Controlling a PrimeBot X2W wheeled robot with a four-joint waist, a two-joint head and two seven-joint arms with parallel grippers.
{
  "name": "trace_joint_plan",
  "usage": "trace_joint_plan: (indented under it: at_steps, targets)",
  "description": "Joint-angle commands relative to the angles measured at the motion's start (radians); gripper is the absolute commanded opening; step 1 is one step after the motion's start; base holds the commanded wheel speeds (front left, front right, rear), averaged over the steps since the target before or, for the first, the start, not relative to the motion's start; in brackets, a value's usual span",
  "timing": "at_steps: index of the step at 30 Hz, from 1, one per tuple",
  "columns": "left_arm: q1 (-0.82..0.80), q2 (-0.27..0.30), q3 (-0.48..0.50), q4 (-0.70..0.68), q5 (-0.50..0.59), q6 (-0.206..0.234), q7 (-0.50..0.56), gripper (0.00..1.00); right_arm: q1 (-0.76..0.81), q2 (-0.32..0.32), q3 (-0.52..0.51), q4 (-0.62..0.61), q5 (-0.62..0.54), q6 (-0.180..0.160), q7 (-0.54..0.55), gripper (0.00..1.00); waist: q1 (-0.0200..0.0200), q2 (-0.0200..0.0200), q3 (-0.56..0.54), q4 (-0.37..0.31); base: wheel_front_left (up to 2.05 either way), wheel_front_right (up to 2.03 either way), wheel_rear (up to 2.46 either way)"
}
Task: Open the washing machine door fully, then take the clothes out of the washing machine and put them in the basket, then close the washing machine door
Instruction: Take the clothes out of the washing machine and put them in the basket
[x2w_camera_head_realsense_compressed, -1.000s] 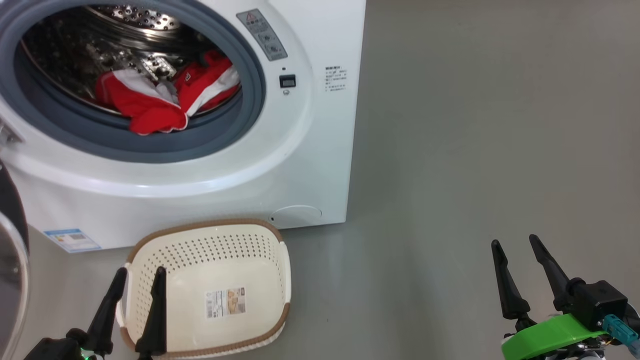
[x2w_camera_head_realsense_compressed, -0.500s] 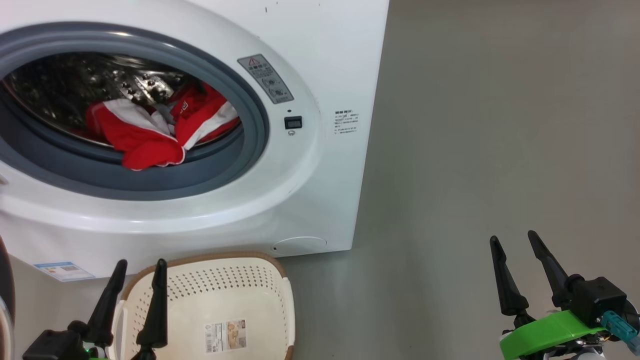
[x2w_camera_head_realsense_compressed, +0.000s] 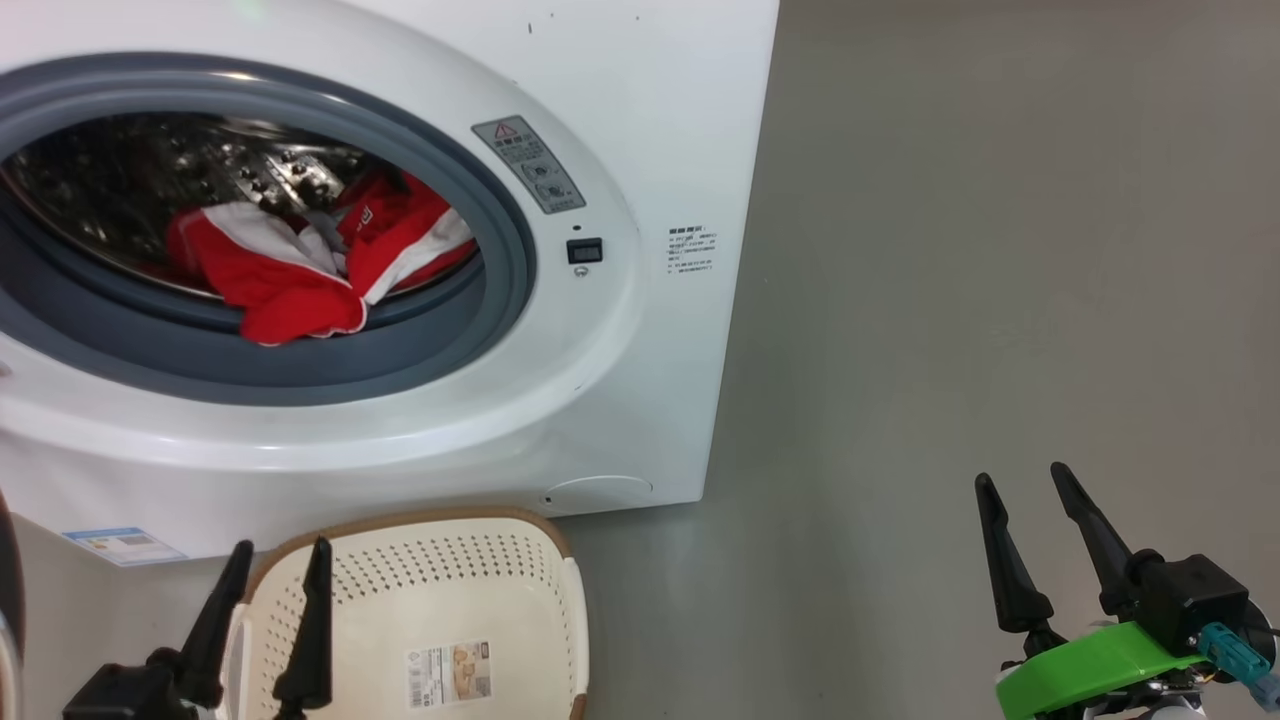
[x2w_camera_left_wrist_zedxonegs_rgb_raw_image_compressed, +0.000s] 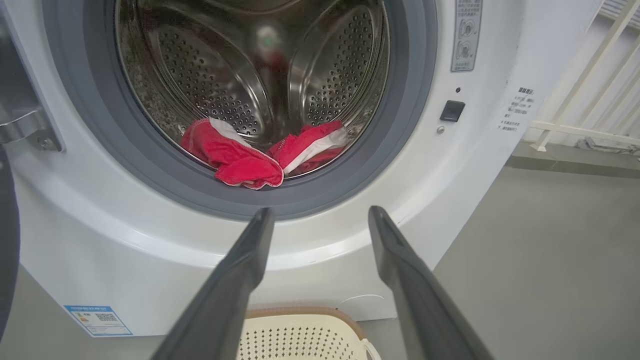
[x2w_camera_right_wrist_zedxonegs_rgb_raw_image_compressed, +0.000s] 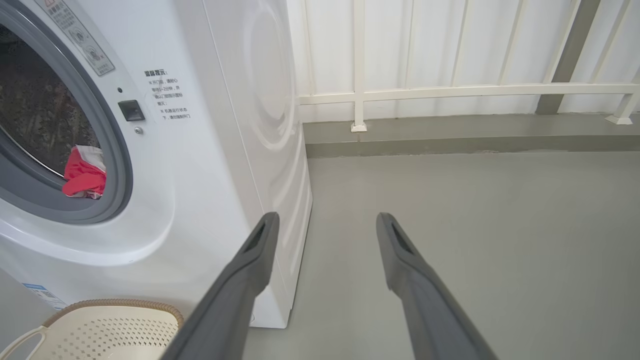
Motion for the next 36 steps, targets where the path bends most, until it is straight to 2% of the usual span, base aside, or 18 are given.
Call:
trace_joint_plan:
  at_steps: [1, 5, 12, 24, 36]
  targets:
    - [-0.052, 0.015, 0.044, 0.002, 0.021, -0.005, -0.005, 1.00, -0.025, -0.004, 0.027, -0.027, -0.007, 0.007, -0.009, 1.00, 0.0000, -0.0001, 0.012, -0.001, 0.00, 0.00, 0.00]
    - [-0.130, 0.020, 0.035, 0.068, 0.041, -0.005, -0.005, 1.00, -0.036, -0.004, 0.035, -0.032, -0.009, 0.007, -0.009, 1.00, 0.0000, -0.0001, 0.052, -0.008, 0.00, 0.00, 0.00]
    - [-0.343, 0.060, -0.006, 0.238, 0.048, -0.005, -0.005, 1.00, -0.072, -0.004, 0.051, -0.039, 0.007, 0.007, -0.009, 1.00, 0.0000, -0.0001, 0.153, -0.042, 0.00, 0.00, 0.00]
    - [-0.697, 0.193, -0.088, 0.509, 0.022, -0.005, -0.005, 1.00, -0.142, -0.003, 0.090, -0.059, 0.040, 0.007, -0.009, 1.00, 0.0000, -0.0001, 0.301, -0.138, 0.00, 0.00, 0.00]
    - [-0.896, 0.280, -0.151, 0.635, -0.004, -0.005, -0.005, 1.00, -0.181, -0.003, 0.121, -0.079, 0.063, 0.007, -0.009, 1.00, 0.0000, -0.0001, 0.382, -0.187, 0.00, 0.00, 0.00]
